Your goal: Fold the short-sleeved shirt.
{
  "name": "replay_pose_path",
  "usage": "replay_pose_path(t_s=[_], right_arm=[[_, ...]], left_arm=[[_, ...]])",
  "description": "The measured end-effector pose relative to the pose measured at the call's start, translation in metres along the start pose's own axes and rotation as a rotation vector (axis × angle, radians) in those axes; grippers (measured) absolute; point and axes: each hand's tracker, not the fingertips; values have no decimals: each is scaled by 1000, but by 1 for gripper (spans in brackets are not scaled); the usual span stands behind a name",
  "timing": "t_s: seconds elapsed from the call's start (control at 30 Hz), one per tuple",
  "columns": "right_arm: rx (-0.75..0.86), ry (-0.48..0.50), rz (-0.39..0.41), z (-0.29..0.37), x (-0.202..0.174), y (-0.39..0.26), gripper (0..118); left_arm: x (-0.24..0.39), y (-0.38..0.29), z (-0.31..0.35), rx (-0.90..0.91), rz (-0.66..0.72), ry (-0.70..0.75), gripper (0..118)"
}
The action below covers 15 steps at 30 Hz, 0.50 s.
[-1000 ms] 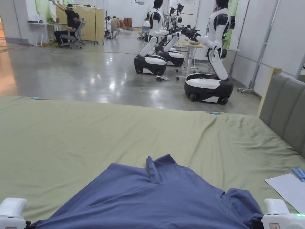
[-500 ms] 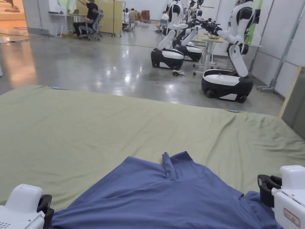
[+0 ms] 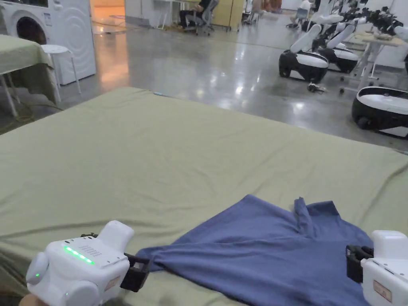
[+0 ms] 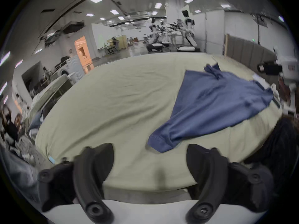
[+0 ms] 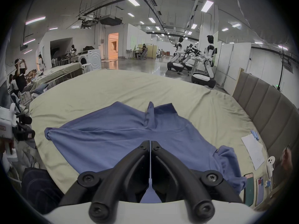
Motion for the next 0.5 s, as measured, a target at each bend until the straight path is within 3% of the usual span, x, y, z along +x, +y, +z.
replay_pose_path(t_s=[0.17, 0.33, 0.37, 0.4, 0.43, 0.5], right_arm=[[-19, 3, -3, -1, -4, 1, 3], [-30, -19, -20, 1, 9, 5, 3], [-33, -26, -29, -1, 15, 6, 3], [-35, -34, -33, -2, 21, 7, 3], [-39, -42, -33, -3, 26, 9, 3], [-46, -72, -30, -5, 37, 12, 3]], left_arm=[[0, 17, -30, -13, 53, -63, 93], [5, 25, -61, -74, 22, -143, 87], [9, 24, -64, -80, 11, -175, 74], [13, 22, -67, -94, -1, -206, 45], [14, 23, -70, -110, -14, -228, 8], [21, 21, -69, -111, -25, -206, 7]])
